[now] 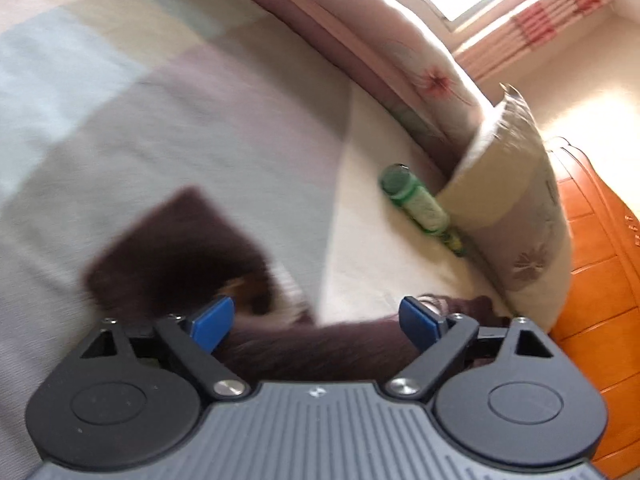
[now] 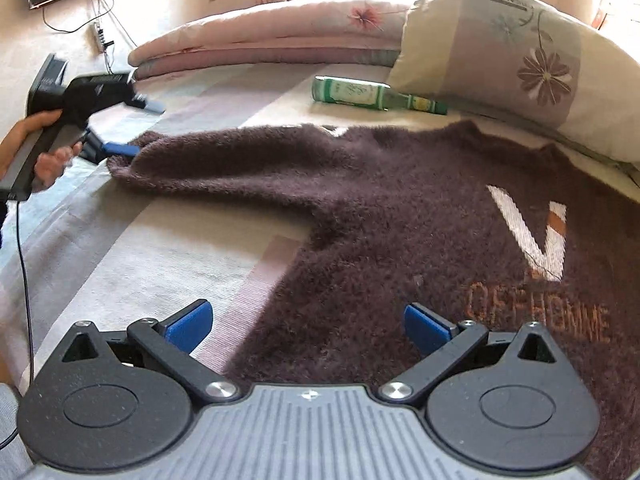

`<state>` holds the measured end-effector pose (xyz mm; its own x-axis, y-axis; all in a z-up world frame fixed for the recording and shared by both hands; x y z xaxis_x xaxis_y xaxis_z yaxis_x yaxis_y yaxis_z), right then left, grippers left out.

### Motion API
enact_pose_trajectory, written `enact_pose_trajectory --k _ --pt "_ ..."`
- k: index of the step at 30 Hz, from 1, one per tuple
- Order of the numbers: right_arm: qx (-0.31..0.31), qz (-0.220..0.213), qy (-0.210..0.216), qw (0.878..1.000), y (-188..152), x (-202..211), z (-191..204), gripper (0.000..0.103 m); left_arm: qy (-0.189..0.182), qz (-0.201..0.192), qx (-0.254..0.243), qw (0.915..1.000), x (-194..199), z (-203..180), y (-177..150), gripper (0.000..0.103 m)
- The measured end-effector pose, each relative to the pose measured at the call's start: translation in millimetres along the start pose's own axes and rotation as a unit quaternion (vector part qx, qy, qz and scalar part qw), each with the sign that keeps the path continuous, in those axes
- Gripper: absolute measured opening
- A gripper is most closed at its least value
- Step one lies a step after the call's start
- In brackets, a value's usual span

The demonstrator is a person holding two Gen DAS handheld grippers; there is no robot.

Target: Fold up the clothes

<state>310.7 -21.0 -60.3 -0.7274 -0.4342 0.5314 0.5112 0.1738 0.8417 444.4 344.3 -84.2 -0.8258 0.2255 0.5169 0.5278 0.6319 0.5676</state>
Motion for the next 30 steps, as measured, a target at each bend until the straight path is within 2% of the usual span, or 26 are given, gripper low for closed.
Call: enact_pose_trajectory --k 3,4,6,9,11,15,17,23,24,27,30 --pt "0.001 0.004 -0.009 1.000 -2 0 -4 0.103 0.008 0.049 0.013 0.9987 -43 0 -6 0.092" --pt "0.001 0.006 -0.012 1.000 -3 0 -6 0.103 0.014 0.051 0.016 0.9985 -53 3 -5 0.095" --pt "0.002 0.008 -0.017 1.000 -3 0 -10 0.103 0.029 0.018 0.022 0.9992 -57 6 7 0.093" --pt "0.003 0.007 -0.026 1.000 -4 1 -16 0.103 0.073 -0.021 0.026 0.9967 -53 21 19 0.087" --pt "0.002 0.006 -0.029 1.000 -3 4 -19 0.103 0.101 -0.037 0.010 0.9942 -47 33 23 0.082" --pt "-0.001 0.006 -0.027 1.000 -5 9 -20 0.103 0.112 -0.040 0.010 0.9929 -27 46 27 0.083" --pt "-0.001 0.007 -0.027 1.000 -6 11 -21 0.103 0.149 -0.038 -0.030 0.9877 -18 49 27 0.083" --pt "-0.003 0.009 -0.026 1.000 -9 18 -22 0.103 0.177 -0.013 -0.086 0.9804 1 48 20 0.086" --pt "-0.004 0.009 -0.025 1.000 -10 19 -22 0.103 0.174 -0.002 -0.097 0.9800 4 43 16 0.086" --pt "-0.005 0.011 -0.025 1.000 -12 21 -23 0.103 0.131 0.011 -0.103 0.9860 10 24 6 0.086" --pt "-0.005 0.018 -0.027 0.999 -16 18 -19 0.103 0.064 0.037 -0.089 0.9933 3 -3 -3 0.090"
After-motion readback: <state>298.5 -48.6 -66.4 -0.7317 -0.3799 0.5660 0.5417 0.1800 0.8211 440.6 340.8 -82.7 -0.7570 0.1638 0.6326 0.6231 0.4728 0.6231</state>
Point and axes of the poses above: each gripper's, at about its wrist camera, not at the fingertips, and x roughly against the way its jaws point, z to its left, y to its top, the point moved 8 cm from there along -x, roughly the way its jaws point, and after that the axes turned 13 degrees about -z, right-handed, at the moved point
